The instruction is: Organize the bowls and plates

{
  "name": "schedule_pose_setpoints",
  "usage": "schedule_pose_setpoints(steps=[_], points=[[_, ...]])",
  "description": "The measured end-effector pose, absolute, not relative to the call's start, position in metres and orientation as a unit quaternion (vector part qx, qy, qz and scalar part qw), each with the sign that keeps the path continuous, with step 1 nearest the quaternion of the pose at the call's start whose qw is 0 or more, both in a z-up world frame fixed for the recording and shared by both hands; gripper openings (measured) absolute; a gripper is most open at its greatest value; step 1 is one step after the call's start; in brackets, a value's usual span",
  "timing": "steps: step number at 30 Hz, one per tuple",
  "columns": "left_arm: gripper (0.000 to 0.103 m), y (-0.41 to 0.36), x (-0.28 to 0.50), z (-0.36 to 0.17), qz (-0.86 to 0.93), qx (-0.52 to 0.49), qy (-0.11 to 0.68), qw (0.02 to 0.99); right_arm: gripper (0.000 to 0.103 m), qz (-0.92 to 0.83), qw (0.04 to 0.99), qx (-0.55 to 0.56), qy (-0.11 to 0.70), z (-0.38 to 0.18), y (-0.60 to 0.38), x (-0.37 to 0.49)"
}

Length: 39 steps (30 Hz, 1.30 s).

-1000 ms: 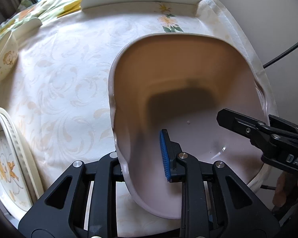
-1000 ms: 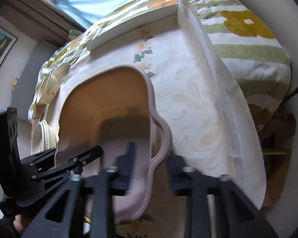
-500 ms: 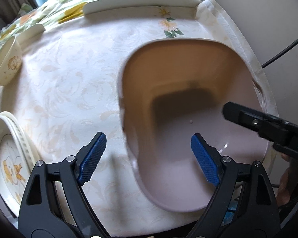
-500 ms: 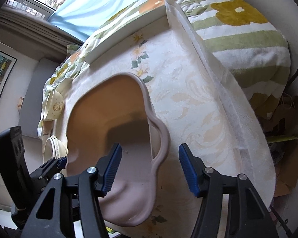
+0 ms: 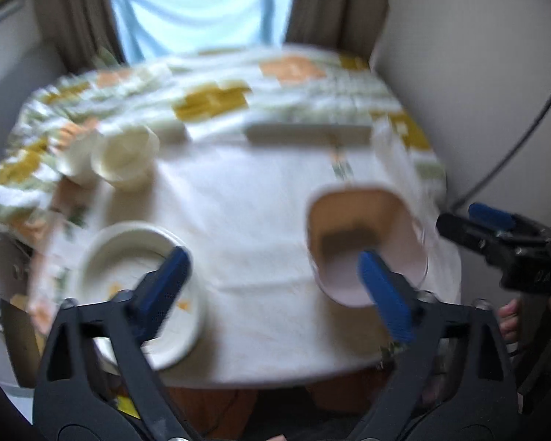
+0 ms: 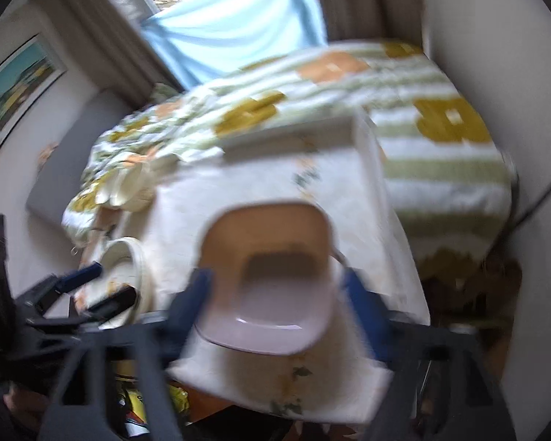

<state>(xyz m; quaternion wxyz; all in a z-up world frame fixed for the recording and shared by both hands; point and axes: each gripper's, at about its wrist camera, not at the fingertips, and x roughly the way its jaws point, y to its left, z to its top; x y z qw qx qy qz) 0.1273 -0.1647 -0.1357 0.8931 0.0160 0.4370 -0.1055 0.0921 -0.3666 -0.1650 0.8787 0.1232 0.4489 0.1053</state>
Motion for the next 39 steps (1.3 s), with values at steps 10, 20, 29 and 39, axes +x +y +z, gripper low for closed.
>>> schedule_pose_setpoints(steps=[10,20,29,39], points=[[0.103,-0.056,0.153,-0.118,-0.001,-0.04,0.44,0.897,0.103,0.193,0.885,0.038,0.423,-0.121,-0.271,0.135],[0.103,0.053,0.248,-0.152,0.049,-0.093,0.495,0.862,0.103,0.19,0.868,-0.008,0.458,-0.14,-0.17,0.236],[0.096,0.092,0.347,-0.231,0.024,-0.144,0.563,0.814,0.103,0.184,0.813,0.021,0.552,-0.22,-0.111,0.335],[0.046,0.083,0.395,-0.291,-0.018,-0.152,0.602,0.784,0.051,0.174,0.771,0.039,0.612,-0.279,-0.088,0.373]])
